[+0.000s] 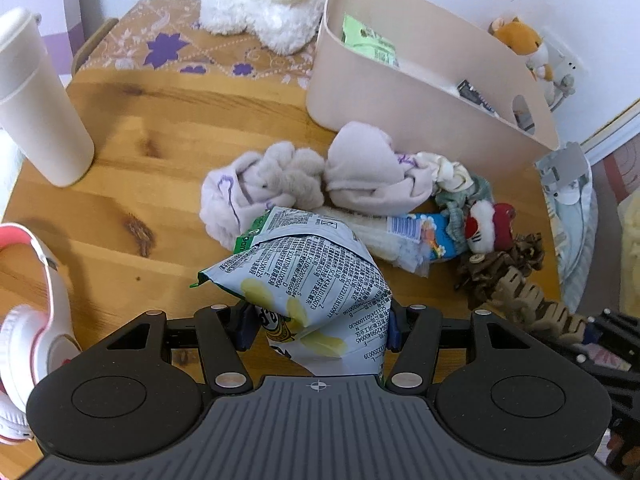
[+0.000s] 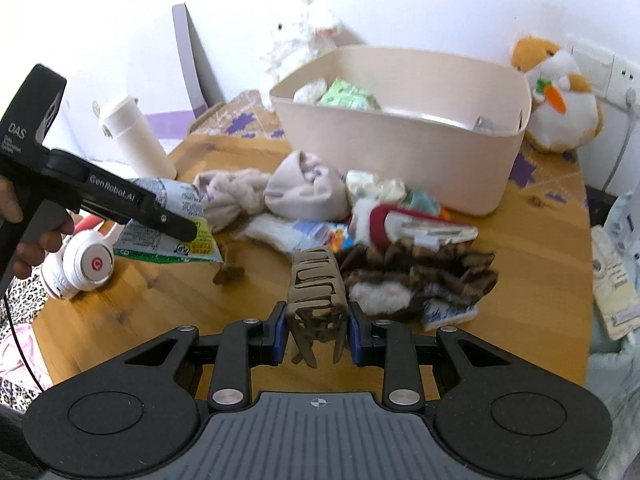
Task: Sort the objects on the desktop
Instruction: 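Carry both items into the beige basket and open both tools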
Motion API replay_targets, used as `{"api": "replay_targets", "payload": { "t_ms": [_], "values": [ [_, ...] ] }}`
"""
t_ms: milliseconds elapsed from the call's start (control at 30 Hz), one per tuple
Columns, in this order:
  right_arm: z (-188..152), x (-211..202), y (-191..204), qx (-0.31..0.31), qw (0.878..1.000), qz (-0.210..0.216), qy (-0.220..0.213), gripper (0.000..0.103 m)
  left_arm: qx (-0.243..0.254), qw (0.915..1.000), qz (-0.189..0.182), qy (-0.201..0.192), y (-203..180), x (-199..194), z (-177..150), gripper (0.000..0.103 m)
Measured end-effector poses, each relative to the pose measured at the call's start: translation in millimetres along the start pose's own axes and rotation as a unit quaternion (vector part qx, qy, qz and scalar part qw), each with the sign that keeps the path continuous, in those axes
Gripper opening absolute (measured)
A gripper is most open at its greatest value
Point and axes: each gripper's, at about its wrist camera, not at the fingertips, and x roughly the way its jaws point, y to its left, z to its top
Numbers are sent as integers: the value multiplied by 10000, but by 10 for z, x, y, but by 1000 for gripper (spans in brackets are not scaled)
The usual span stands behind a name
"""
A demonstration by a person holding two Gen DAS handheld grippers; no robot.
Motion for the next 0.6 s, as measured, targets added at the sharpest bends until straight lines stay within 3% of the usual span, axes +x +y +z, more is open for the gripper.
{"api": "replay_targets", "payload": {
  "t_ms": [600],
  "values": [
    [763,-315,-413,-210,9940,-495,-955,28,699,9941,-72,-828,-359,-355,620,58]
  ]
}}
